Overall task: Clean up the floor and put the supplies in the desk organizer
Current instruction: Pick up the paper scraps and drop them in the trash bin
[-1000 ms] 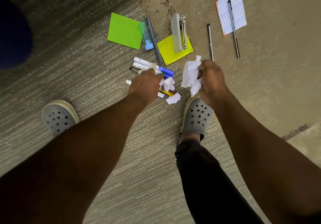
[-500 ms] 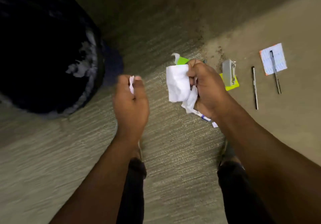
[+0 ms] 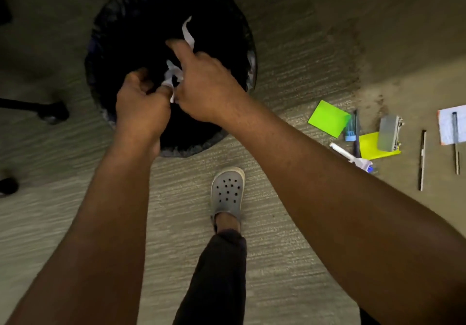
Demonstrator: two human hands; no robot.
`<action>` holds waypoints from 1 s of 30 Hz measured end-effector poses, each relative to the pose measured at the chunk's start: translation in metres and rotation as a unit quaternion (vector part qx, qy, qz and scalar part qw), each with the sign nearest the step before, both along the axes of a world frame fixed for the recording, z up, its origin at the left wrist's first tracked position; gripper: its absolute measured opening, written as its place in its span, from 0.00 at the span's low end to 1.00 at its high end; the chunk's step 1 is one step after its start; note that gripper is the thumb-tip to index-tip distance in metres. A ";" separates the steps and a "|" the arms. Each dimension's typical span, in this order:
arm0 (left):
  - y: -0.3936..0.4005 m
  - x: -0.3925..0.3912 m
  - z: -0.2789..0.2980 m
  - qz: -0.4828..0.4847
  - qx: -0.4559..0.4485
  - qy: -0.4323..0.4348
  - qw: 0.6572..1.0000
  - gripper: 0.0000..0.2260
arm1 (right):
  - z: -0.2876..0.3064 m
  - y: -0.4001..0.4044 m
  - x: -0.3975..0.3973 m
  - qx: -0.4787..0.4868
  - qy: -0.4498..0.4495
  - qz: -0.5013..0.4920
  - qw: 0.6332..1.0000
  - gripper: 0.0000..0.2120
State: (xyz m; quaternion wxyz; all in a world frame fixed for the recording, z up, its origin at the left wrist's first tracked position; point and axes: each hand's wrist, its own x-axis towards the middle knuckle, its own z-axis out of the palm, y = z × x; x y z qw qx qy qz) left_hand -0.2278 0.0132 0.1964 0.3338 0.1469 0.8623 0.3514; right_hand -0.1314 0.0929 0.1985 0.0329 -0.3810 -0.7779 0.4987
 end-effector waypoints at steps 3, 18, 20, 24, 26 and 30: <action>-0.014 0.009 -0.003 -0.024 -0.004 0.090 0.996 0.21 | -0.002 -0.014 0.016 0.072 0.007 -0.036 0.997 0.26; -0.070 0.240 -0.098 -0.394 -0.042 0.062 0.916 0.10 | -0.165 -0.139 0.357 -0.132 -0.318 -0.307 0.887 0.15; -0.070 0.262 -0.133 -0.465 -0.087 0.043 0.880 0.14 | -0.185 -0.148 0.386 -0.122 -0.347 -0.302 0.879 0.18; -0.059 0.302 -0.197 -0.560 -0.122 0.081 0.815 0.27 | -0.224 -0.148 0.420 -0.095 -0.341 -0.365 0.861 0.23; -0.049 0.321 -0.222 -0.579 -0.123 0.115 0.798 0.30 | -0.241 -0.144 0.428 -0.091 -0.336 -0.368 0.862 0.27; -0.033 0.350 -0.253 -0.642 -0.113 0.206 0.730 0.34 | -0.260 -0.142 0.429 -0.081 -0.329 -0.327 0.882 0.30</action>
